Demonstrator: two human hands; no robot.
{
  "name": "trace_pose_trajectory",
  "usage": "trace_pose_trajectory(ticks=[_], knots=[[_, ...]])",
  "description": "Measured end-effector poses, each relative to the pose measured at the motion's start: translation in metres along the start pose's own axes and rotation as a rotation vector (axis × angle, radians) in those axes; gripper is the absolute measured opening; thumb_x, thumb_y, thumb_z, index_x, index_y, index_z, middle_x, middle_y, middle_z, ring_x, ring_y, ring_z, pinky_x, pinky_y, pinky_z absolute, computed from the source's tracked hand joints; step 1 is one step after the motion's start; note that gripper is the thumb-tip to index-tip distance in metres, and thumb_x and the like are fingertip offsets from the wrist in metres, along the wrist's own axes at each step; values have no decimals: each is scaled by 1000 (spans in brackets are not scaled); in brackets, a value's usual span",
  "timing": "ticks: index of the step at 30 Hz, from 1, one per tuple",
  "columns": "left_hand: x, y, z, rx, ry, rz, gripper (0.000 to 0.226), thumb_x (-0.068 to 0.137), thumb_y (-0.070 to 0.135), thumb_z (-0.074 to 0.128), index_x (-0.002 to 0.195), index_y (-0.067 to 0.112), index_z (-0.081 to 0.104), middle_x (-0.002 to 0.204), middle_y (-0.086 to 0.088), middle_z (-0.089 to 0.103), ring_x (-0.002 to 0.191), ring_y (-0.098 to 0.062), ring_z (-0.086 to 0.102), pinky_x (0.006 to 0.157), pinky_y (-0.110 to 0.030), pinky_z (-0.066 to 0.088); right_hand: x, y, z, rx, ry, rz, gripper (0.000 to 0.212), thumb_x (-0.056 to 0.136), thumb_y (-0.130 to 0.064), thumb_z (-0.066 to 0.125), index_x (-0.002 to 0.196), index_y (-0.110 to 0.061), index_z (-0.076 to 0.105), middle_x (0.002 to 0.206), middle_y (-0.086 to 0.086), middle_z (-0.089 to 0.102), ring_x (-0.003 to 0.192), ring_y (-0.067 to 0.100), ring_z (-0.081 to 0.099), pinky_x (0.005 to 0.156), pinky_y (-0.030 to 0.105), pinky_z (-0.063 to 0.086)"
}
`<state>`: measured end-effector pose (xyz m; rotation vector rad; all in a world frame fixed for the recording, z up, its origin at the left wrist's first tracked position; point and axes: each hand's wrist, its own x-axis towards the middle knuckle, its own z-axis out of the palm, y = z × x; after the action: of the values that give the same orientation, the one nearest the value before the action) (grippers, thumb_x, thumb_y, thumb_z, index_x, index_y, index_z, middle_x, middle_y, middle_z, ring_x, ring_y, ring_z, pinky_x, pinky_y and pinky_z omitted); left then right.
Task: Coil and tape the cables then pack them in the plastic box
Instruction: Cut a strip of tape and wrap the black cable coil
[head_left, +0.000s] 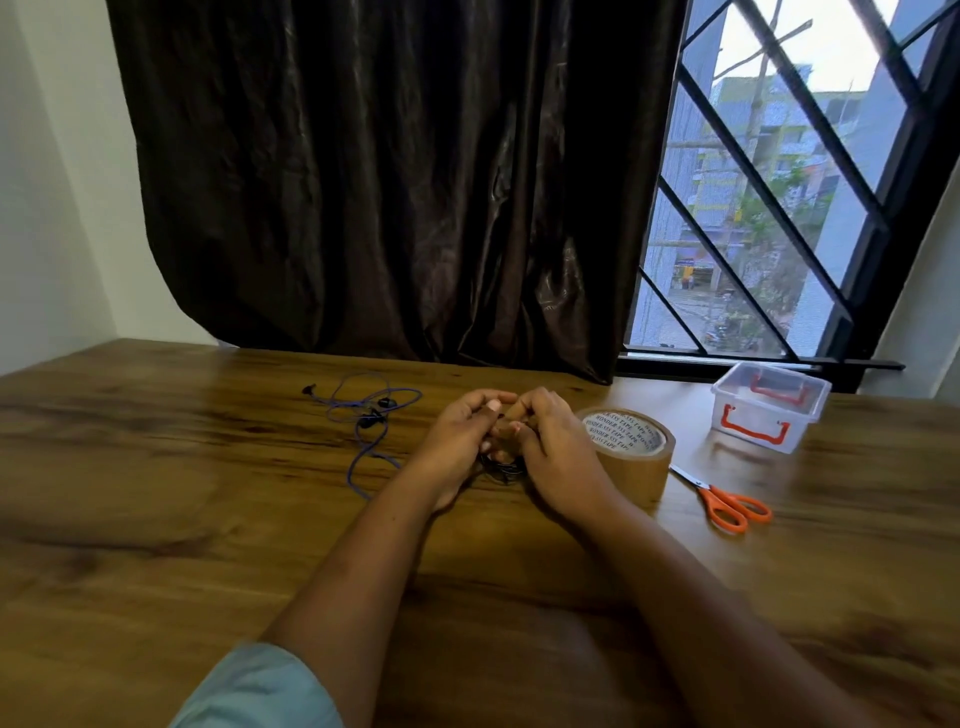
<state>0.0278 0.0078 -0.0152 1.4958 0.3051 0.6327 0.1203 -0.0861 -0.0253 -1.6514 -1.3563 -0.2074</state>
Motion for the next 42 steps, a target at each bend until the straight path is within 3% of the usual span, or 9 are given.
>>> trace_pose_trajectory(ticks=[4, 9, 15, 19, 22, 26, 33, 39, 42], knots=[[0, 0, 1, 19, 7, -8, 22, 99, 19, 43, 107, 11, 61, 66, 6, 58, 50, -1, 49, 55, -24, 47, 0, 3, 1, -47, -1, -3, 12, 91, -4, 51, 93, -15, 48, 95, -2, 48, 82, -6, 45, 71, 1, 35], [0, 1, 0, 80, -10, 37, 16, 95, 15, 49, 105, 15, 61, 94, -3, 66, 72, -8, 60, 63, -28, 50, 1, 4, 2, -57, 23, 11, 15, 90, -3, 50, 95, -17, 47, 96, -2, 50, 83, -7, 45, 70, 2, 36], [-2, 2, 0, 244, 9, 112, 25, 90, 5, 55, 103, 25, 58, 85, -4, 62, 72, -7, 63, 58, -21, 52, 1, 5, 0, -66, 24, 31, 14, 91, -6, 50, 101, -16, 49, 101, -2, 51, 85, 2, 46, 69, 8, 38], [-4, 1, -1, 365, -1, 193, 25, 88, 12, 61, 106, 27, 53, 91, -22, 60, 76, -21, 59, 67, -33, 52, 1, 6, -1, -71, 20, 29, 13, 91, -7, 50, 101, -15, 50, 99, -1, 50, 81, -4, 45, 68, 4, 38], [-3, -1, -2, 458, 12, 227, 22, 86, 19, 64, 103, 29, 53, 94, -24, 61, 77, -29, 60, 69, -44, 52, 1, 8, -1, -73, 23, 33, 14, 91, -7, 50, 102, -15, 51, 98, -2, 50, 81, -3, 45, 68, 3, 37], [0, -4, -3, 625, 125, 325, 13, 82, 33, 67, 89, 30, 57, 65, -5, 52, 56, -13, 47, 51, -30, 38, 2, 8, 0, -72, 19, 19, 16, 87, -2, 49, 99, -13, 51, 97, -1, 51, 85, 8, 46, 68, 5, 35], [-2, -3, -2, 671, 122, 312, 10, 92, 25, 54, 91, 19, 62, 81, 1, 65, 75, -18, 63, 69, -42, 52, 1, 7, 0, -79, 19, -9, 17, 89, -9, 55, 97, -22, 50, 95, -7, 50, 82, -6, 45, 71, 2, 36], [0, -3, -4, 600, 67, 302, 16, 97, 18, 46, 100, 19, 61, 83, 8, 62, 69, -2, 60, 60, -20, 51, 1, 6, -2, -67, 5, 12, 27, 89, -10, 58, 113, -18, 50, 101, -6, 52, 90, 1, 48, 71, 4, 36], [1, -5, -4, 547, 61, 300, 16, 97, 16, 45, 107, 19, 57, 89, 3, 62, 70, -2, 60, 59, -20, 53, -1, 2, -5, -7, 7, 15, 37, 88, -8, 60, 119, -22, 44, 99, -8, 53, 91, 4, 53, 72, 8, 40]])
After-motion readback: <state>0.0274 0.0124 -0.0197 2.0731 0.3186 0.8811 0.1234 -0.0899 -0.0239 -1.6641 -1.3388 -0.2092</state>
